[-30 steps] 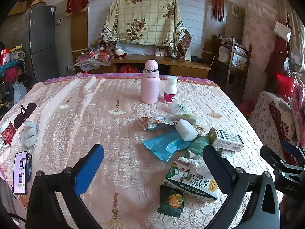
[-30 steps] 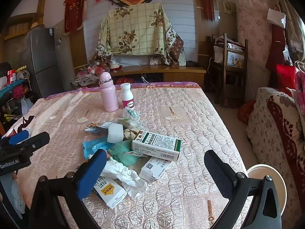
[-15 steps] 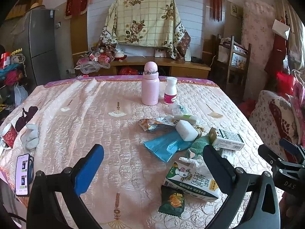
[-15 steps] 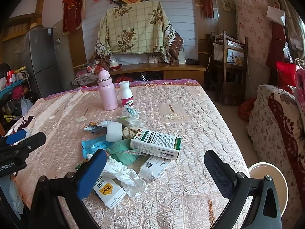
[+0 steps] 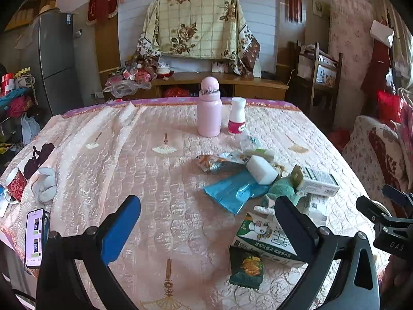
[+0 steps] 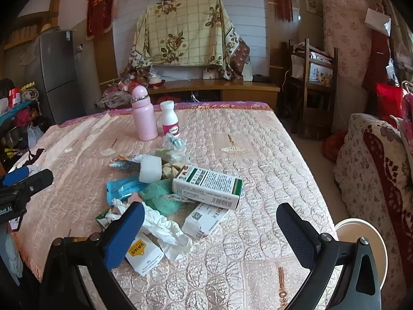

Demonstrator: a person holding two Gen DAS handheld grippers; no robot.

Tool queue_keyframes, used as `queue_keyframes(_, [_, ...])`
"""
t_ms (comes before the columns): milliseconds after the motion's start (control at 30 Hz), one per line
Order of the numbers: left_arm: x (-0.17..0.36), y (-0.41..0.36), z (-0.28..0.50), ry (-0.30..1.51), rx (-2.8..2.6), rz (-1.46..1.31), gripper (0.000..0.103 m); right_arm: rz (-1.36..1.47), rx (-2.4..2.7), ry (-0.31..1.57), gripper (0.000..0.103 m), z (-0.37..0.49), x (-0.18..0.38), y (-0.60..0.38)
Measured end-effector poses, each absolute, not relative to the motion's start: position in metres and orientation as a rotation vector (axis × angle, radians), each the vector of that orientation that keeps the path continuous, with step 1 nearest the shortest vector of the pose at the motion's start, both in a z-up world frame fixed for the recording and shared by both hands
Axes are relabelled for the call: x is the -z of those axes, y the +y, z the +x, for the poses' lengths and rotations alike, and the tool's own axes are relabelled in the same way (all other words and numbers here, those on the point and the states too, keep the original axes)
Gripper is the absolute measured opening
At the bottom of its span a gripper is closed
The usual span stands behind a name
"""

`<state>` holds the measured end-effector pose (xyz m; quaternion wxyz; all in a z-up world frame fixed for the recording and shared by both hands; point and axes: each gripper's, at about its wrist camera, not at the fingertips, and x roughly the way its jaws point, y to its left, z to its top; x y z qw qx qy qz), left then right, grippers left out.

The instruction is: Collect trash

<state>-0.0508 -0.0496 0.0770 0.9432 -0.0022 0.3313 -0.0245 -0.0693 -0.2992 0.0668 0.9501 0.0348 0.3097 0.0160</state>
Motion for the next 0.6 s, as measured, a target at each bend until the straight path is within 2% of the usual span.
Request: queue_keyframes(600, [-0.0697, -0.0489, -0.0455, 0.695, 0.021, 0.015, 0.103, 0.007, -0.025, 0.686, 0.103, -0.0628, -0.0554, -0.2962])
